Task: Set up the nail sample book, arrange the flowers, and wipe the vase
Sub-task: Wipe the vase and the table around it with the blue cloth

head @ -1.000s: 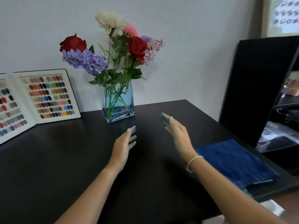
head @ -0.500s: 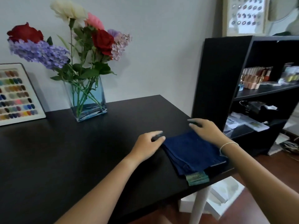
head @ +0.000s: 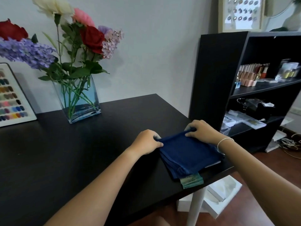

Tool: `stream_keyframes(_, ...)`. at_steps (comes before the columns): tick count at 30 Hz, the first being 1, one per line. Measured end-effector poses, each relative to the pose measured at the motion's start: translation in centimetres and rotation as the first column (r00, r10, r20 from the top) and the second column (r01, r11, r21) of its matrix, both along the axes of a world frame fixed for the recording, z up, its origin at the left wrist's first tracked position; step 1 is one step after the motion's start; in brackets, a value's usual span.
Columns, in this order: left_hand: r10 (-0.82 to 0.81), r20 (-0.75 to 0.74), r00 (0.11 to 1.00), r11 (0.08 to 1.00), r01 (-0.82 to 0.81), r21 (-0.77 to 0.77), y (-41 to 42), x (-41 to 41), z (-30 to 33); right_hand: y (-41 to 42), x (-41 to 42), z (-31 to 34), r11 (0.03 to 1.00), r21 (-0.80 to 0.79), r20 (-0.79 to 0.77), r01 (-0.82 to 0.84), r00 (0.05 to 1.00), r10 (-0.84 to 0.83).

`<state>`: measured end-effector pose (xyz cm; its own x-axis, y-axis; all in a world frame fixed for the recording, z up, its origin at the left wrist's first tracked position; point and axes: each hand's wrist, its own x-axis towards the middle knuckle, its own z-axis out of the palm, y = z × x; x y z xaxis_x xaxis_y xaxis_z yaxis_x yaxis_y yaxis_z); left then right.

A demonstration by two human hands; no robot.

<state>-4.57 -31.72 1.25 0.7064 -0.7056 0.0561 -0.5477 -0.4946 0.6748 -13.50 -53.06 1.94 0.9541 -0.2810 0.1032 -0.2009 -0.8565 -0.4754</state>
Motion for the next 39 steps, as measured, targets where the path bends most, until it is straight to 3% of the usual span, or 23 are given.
stream_keyframes(5, 0.019, -0.100, 0.995, 0.992, -0.031, -0.119, 2.5, 1.6, 1.1, 1.2, 1.0, 0.8, 0.963, 0.267, 0.129, -0.021, 0.991, -0.015)
stream_keyframes(12, 0.167, -0.079, 0.983, 0.942, -0.182, -0.281, 8.7, 5.4, 3.5, 6.3, 6.9, 2.8, 0.893, 0.410, 0.291, -0.188, 0.954, 0.068)
stream_keyframes(18, 0.428, -0.065, 0.901, 0.795, -0.410, -0.447, 15.3, 9.7, 4.0, 13.2, 14.5, 2.5, 0.672, 0.690, 0.384, -0.270, 0.923, -0.024)
stream_keyframes(24, 0.556, 0.009, 0.831, 0.653, -0.430, -0.623, 19.8, 14.1, 2.6, 19.4, 22.2, 0.8, 0.526, 0.782, 0.498, -0.335, 0.844, -0.201)
stream_keyframes(28, 0.634, 0.078, 0.770, 0.591, -0.417, -0.690, 21.0, 17.1, 2.5, 22.4, 26.1, 1.0, 0.521, 0.776, 0.550, -0.355, 0.785, -0.284)
stream_keyframes(39, 0.713, 0.175, 0.679, 0.507, -0.327, -0.797, 19.6, 24.1, 3.0, 23.9, 32.9, 2.9, 0.743, 0.611, 0.729, -0.274, 0.560, -0.394)
